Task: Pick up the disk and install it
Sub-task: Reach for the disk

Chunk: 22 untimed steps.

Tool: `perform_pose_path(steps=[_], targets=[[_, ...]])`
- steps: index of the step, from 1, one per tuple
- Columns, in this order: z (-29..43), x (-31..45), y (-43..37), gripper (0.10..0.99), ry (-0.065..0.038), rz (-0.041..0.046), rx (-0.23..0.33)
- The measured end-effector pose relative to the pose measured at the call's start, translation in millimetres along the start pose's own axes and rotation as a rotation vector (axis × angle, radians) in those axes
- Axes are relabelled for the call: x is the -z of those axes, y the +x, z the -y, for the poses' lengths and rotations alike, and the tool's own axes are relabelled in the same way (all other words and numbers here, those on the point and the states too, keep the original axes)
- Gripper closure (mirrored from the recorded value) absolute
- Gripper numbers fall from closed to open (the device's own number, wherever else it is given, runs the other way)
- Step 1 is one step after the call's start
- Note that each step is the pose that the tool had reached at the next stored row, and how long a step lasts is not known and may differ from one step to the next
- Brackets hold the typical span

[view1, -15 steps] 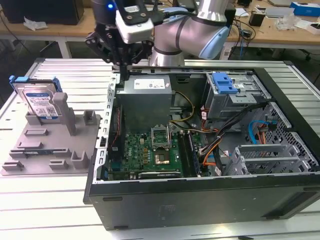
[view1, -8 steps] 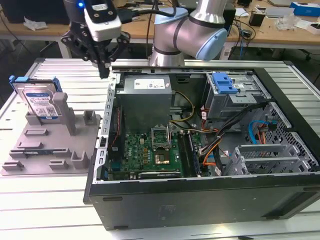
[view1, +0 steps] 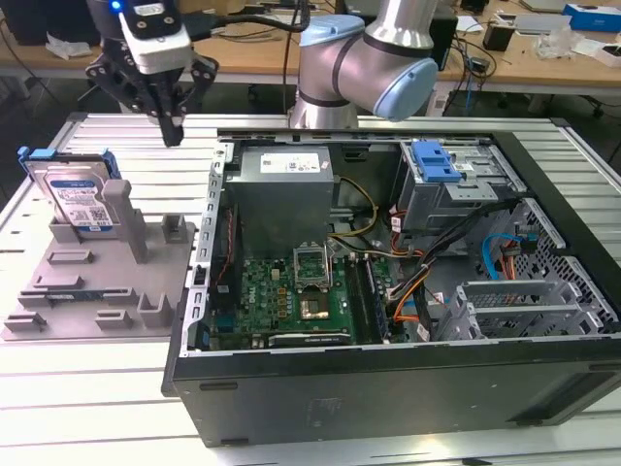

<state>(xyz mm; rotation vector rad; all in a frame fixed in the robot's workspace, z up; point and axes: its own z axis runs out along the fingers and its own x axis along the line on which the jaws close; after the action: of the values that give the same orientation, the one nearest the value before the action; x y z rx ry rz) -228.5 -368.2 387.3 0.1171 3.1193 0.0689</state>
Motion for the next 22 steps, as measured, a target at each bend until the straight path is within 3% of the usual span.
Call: perform_pose_path(steps=[5,12,18,22], targets=[[-6.4,-1.8,20.1,0.98,0.0,-0.0013,0.0],[-18.6,-6.7,66.9,0.98,0.001,-0.0058,0.0],[-25.7,-9.0,93.9,0.98,0.001,-0.01,0.0],[-29.0,-9.8,107.0,0.98,0.001,-0.0132,-0.001]])
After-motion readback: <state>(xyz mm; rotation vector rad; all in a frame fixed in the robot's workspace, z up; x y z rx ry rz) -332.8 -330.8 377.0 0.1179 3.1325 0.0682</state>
